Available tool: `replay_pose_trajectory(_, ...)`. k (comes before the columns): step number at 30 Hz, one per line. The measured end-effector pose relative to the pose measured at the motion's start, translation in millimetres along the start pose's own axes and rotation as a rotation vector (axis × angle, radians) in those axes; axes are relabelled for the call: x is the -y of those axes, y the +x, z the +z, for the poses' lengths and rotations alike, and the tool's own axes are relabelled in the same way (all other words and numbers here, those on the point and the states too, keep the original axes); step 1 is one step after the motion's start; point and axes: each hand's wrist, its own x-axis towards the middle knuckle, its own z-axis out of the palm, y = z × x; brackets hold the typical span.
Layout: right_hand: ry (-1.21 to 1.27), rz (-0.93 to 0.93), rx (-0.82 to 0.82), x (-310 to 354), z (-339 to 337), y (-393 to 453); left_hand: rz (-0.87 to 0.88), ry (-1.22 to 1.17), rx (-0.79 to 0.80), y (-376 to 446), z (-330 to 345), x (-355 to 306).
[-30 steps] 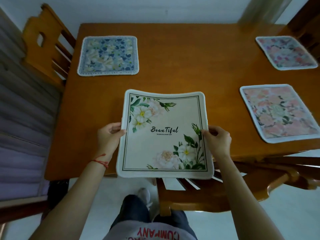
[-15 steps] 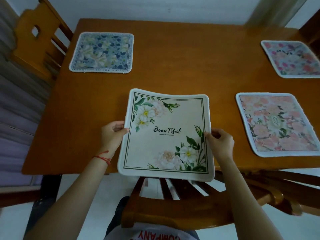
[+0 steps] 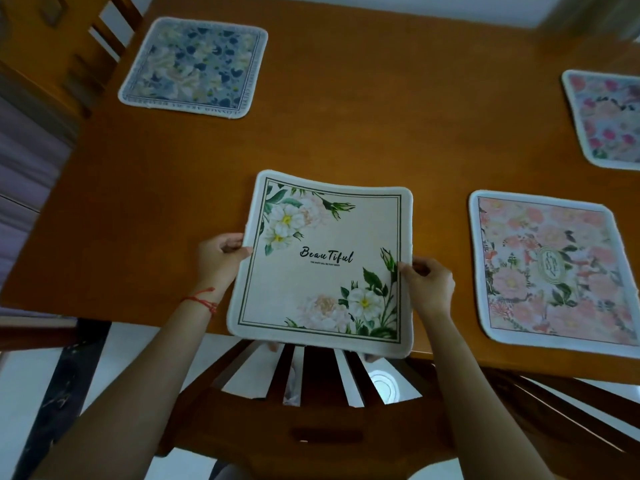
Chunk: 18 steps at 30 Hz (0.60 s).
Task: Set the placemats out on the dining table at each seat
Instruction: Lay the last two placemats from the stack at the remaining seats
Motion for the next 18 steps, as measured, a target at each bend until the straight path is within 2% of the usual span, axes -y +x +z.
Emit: replay_pose_trajectory(18, -0.040, 0.088, -0.050, -11.9, 16.5, 39.4, -0.015, 0.094, 0.037, 41.0, 23.9, 8.0)
